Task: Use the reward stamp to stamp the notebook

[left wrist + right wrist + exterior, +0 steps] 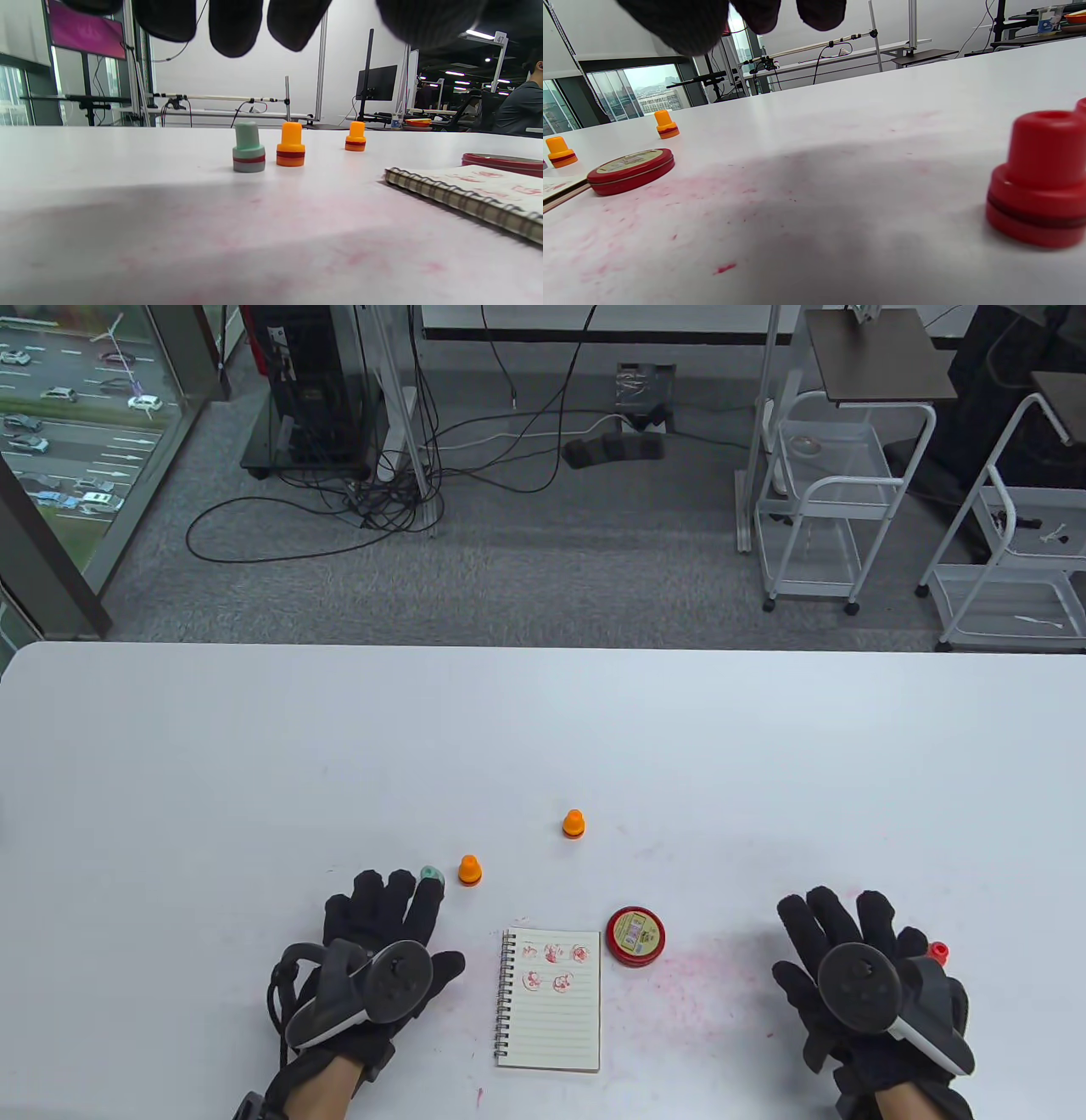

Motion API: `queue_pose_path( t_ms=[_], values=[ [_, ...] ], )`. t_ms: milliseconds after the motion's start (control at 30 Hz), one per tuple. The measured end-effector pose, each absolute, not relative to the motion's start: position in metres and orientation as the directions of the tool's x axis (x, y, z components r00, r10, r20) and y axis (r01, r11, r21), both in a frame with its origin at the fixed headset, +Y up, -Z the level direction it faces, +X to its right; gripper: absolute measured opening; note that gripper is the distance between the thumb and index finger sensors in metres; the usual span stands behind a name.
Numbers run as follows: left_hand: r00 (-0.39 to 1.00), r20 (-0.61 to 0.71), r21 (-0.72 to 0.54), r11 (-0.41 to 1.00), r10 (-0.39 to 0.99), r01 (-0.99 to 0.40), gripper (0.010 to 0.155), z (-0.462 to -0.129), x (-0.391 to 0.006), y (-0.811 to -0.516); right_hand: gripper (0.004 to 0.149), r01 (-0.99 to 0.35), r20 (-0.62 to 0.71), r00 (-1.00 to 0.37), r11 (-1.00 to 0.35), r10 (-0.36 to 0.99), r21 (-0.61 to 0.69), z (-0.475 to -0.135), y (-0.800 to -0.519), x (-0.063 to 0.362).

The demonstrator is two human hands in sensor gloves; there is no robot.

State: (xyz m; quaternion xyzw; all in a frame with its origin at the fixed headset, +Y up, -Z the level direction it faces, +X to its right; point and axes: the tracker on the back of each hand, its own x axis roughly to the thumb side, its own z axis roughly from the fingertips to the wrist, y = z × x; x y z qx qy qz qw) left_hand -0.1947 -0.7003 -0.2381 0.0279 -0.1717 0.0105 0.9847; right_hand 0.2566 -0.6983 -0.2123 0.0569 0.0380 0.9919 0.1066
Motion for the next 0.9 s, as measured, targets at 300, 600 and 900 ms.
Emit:
queue_pose_path(
  t_ms=[300,600,900],
  values=[
    [0.944,0.329,0.097,0.992,0.039,-0.075,0.084,-0.233,-0.200,-0.686,0.072,-0.135,0.260,-0.951,-0.981,0.167,0.136,-0.237,-0.682,0.189],
    [0.960,0.273,0.108,0.990,0.061,-0.094,0.082,-0.230,-0.207,-0.679,0.085,0.040,0.361,-0.930,-0.955,0.072,0.295,-0.274,-0.718,0.114],
    [0.963,0.255,0.109,0.987,0.090,-0.121,0.081,-0.230,-0.212,-0.675,0.080,0.113,0.392,-0.919,-0.927,0.039,0.357,-0.286,-0.747,0.096]
  ],
)
